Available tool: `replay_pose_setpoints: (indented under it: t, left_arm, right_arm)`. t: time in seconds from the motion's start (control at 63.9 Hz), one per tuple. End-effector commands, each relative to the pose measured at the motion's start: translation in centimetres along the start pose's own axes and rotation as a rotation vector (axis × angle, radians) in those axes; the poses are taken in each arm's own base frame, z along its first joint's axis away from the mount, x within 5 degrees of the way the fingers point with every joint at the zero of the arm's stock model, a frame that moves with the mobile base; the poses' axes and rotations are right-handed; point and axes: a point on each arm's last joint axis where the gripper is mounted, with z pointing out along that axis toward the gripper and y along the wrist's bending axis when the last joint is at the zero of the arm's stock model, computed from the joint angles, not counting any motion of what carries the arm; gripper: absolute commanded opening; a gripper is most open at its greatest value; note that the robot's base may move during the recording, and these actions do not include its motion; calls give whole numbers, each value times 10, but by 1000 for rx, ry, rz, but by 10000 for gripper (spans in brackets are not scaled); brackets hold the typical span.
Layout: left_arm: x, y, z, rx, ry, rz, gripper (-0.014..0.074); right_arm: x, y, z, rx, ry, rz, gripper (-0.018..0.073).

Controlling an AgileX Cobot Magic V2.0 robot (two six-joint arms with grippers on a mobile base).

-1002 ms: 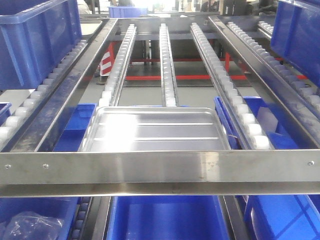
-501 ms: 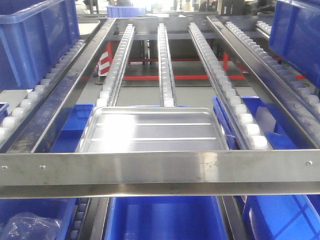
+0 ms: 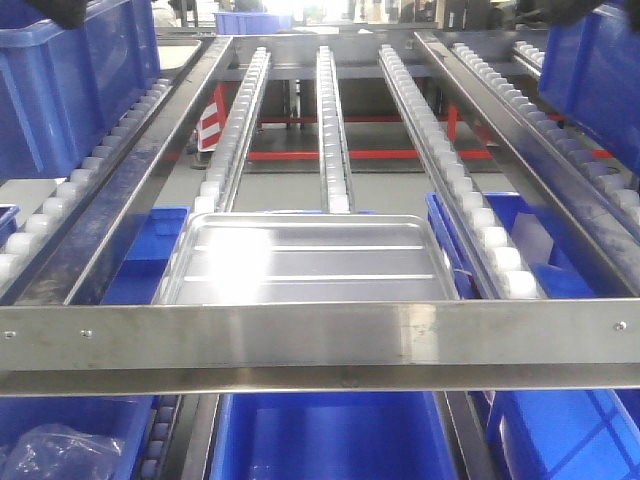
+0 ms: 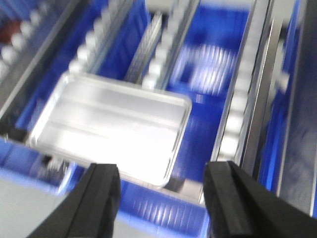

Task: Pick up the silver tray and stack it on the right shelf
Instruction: 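Lower both grippers over the opposite short edges of the silver tray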

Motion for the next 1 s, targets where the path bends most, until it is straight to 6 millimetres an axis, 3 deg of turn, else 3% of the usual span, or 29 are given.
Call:
replay_pose_setpoints:
  t: [0.0, 0.172, 0.407, 0.564, 0.689, 0.986]
  left_arm:
    - [-24, -7, -5, 34, -105, -23, 392]
    - [-32, -12, 23, 30, 153, -30, 391]
    - [-46, -22, 74, 25, 334, -44, 391]
    - [-32, -28, 111, -59, 418, -22, 391]
    - [-17, -26, 137, -162, 462, 1, 391]
    - [-8, -26, 166, -153, 419, -2, 391]
  right_arm:
    - [-27, 5, 3, -11, -22, 10, 480]
    - [-35, 7, 36, -6, 117, 46, 480]
    - [-14, 3, 87, 23, 277, 139, 480]
    - [-7, 1, 113, 40, 342, 152, 480]
    - [-13, 1, 132, 42, 353, 153, 479]
    - [-9, -4, 168, 66, 411, 143, 478]
